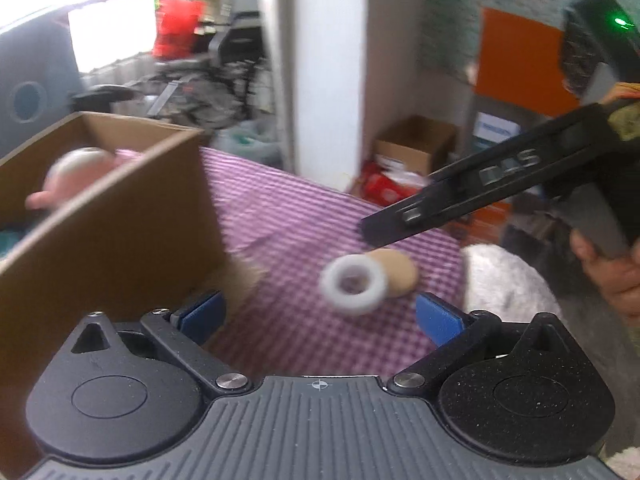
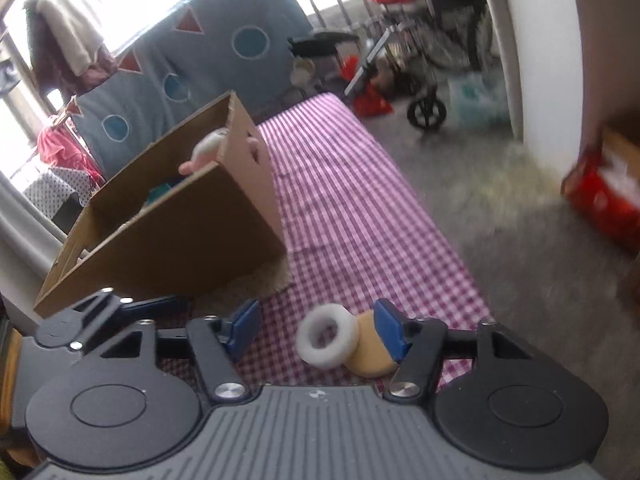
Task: Organize soft objects
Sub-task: 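Move the right gripper to the white tape roll and grasp it, then lift the tape roll with the right gripper over the box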
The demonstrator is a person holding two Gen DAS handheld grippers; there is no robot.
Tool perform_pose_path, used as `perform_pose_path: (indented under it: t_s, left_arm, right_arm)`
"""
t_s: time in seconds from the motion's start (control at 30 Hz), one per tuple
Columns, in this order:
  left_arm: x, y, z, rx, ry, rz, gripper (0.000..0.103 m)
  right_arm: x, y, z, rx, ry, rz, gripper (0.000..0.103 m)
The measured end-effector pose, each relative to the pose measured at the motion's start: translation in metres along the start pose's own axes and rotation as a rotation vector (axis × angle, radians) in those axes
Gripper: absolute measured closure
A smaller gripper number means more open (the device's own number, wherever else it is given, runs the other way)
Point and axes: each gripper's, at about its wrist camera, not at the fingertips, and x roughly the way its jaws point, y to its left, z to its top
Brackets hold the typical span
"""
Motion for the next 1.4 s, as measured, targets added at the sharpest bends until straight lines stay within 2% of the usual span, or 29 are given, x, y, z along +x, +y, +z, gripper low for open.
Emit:
perform_pose_path:
  t_s: [0.1,0.17,0.27,0.33,0.4,0.5,0.73,1.1,1.27,1.4]
  left_arm:
    - [0.019,-0.008,0.003,0.025,0.031,-0.060,0.011]
    - [0.029,-0.011,0.003,0.033,0.052,-0.084,0.023]
    - [0.042,-0.014,0.003,0.046,0.089,-0.111,0.031]
    - [0.048,-0.015,0.001,0.049,0.098,-0.120,0.037]
    - [0.052,-0.015,0.000,0.052,0.108,-0.122,0.041]
    - [0.055,-0.016,-0.001,0.057,0.100,-0.108,0.048]
    - [0.047,-0.004,-0.001,0.000,0.107,-0.093,0.050]
    - [-0.008,0.019,-0.034,-0.071,0.152,0.023,0.050]
    - [-0.009,0.026,-0.042,-0.085,0.172,0.050,0.043]
    - [-0.008,0.026,-0.043,-0.076,0.144,0.053,0.042]
  right_arm:
    - [0.011,-0.007,-0.001,0.012,0.033,0.004,0.053]
    - [0.016,-0.009,-0.001,0.006,0.049,-0.001,0.061]
    - [0.022,-0.010,-0.001,-0.002,0.071,-0.007,0.064]
    - [0.026,-0.011,-0.001,-0.011,0.084,-0.011,0.067]
    - [0.029,-0.011,-0.001,-0.020,0.093,-0.014,0.073]
    - [0.035,-0.013,0.000,-0.024,0.110,-0.013,0.077]
    - [0.038,-0.002,0.002,-0.052,0.123,0.009,0.077]
    - [0.064,0.055,-0.015,-0.163,0.217,0.129,0.078]
    - [0.066,0.072,-0.015,-0.236,0.227,0.095,0.078]
    - [0.066,0.076,-0.015,-0.259,0.242,0.059,0.078]
